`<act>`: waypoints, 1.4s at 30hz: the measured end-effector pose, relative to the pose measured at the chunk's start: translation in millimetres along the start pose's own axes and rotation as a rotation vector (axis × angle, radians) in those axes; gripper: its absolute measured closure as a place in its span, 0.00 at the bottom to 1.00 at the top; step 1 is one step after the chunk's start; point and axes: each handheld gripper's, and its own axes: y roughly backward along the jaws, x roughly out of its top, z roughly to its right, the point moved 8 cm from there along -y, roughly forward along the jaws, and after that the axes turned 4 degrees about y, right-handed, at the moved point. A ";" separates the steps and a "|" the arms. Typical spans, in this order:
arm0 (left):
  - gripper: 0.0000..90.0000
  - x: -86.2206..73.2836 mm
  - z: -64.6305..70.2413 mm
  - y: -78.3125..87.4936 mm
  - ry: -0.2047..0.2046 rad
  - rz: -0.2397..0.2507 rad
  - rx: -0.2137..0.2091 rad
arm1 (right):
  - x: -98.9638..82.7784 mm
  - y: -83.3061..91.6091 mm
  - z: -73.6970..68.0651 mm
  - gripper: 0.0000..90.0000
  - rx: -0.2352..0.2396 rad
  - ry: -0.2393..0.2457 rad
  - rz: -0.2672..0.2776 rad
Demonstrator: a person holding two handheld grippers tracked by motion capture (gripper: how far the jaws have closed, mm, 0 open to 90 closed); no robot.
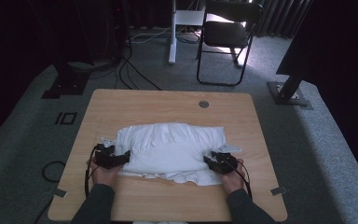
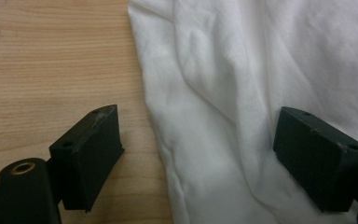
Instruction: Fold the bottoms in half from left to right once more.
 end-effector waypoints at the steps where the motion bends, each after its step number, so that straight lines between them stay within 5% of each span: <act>1: 0.18 -0.2 1.4 -0.2 -0.009 -0.002 0.006 | 0.0 0.0 0.0 0.62 0.000 0.000 0.000; 10: 0.47 -0.4 12.4 4.5 -0.037 0.006 -0.028 | -0.1 0.1 -0.3 0.62 -0.001 -0.001 0.001; 20: 0.92 -1.7 27.0 5.4 -0.003 0.029 -0.079 | -0.2 0.1 -0.3 0.62 -0.001 -0.001 0.001; 27: 0.96 0.0 20.6 7.2 0.025 0.044 -0.113 | -0.3 0.4 -0.4 0.62 -0.001 -0.001 -0.001; 34: 0.96 10.5 10.6 22.9 0.090 0.124 -0.173 | -0.8 1.4 -0.4 0.62 -0.003 0.000 -0.006; 42: 0.97 24.2 7.9 43.7 0.101 0.207 -0.219 | -3.2 4.9 -1.6 0.62 -0.005 -0.007 -0.019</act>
